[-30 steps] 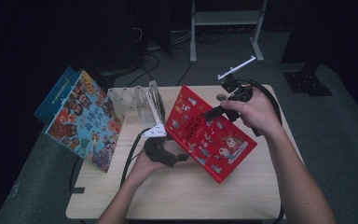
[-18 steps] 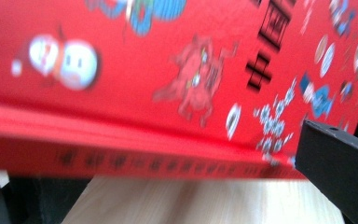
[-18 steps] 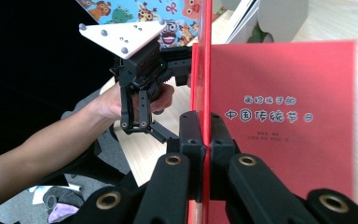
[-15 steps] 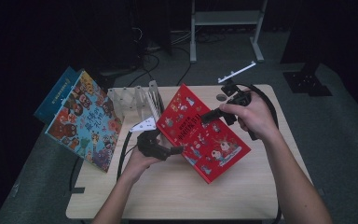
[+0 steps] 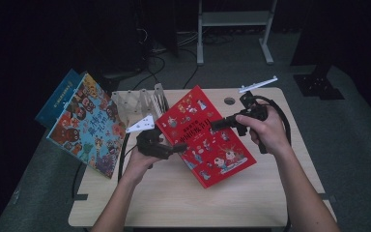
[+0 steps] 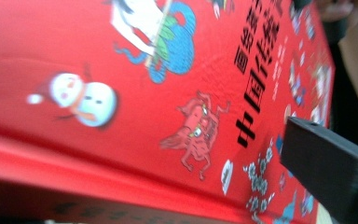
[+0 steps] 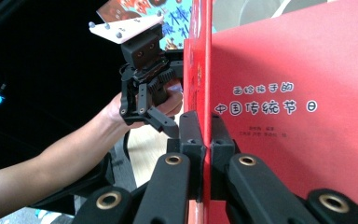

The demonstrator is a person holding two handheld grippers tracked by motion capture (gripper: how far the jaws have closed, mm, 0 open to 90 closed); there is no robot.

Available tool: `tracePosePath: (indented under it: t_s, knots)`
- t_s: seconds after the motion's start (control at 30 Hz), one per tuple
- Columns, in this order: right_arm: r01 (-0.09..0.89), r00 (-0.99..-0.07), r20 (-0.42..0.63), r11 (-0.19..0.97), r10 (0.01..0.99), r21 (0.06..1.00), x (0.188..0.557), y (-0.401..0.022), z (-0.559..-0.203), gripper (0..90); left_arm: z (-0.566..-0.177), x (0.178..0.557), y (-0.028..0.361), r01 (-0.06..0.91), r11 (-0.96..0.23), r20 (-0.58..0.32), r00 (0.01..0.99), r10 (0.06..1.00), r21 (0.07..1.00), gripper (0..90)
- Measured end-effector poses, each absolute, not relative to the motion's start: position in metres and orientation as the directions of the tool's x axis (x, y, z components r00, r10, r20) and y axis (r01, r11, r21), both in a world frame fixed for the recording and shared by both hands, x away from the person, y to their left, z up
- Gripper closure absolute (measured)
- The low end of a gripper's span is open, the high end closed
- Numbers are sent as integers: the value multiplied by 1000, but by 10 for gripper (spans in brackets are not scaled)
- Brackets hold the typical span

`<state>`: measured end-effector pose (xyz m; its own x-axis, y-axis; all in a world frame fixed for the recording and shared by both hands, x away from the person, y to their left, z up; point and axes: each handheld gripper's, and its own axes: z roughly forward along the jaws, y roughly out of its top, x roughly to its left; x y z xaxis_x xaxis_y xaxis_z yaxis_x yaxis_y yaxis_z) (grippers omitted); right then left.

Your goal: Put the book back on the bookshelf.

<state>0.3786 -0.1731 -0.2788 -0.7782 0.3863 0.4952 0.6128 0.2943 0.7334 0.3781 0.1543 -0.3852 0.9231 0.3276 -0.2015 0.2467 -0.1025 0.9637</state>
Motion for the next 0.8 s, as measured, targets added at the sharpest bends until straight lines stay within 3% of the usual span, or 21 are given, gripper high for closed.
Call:
tracePosePath:
  t_s: [0.47, 0.8]
  knots:
    - [519, -844, 467, 178, 265, 836, 369, -184, -311, 872, -370, 379, 165, 224, -51, -201, 940, 277, 973, 357]
    - [460, -880, 422, 172, 217, 871, 365, -188, -333, 854, -365, 379, 169, 233, -40, -221, 953, 206, 972, 555]
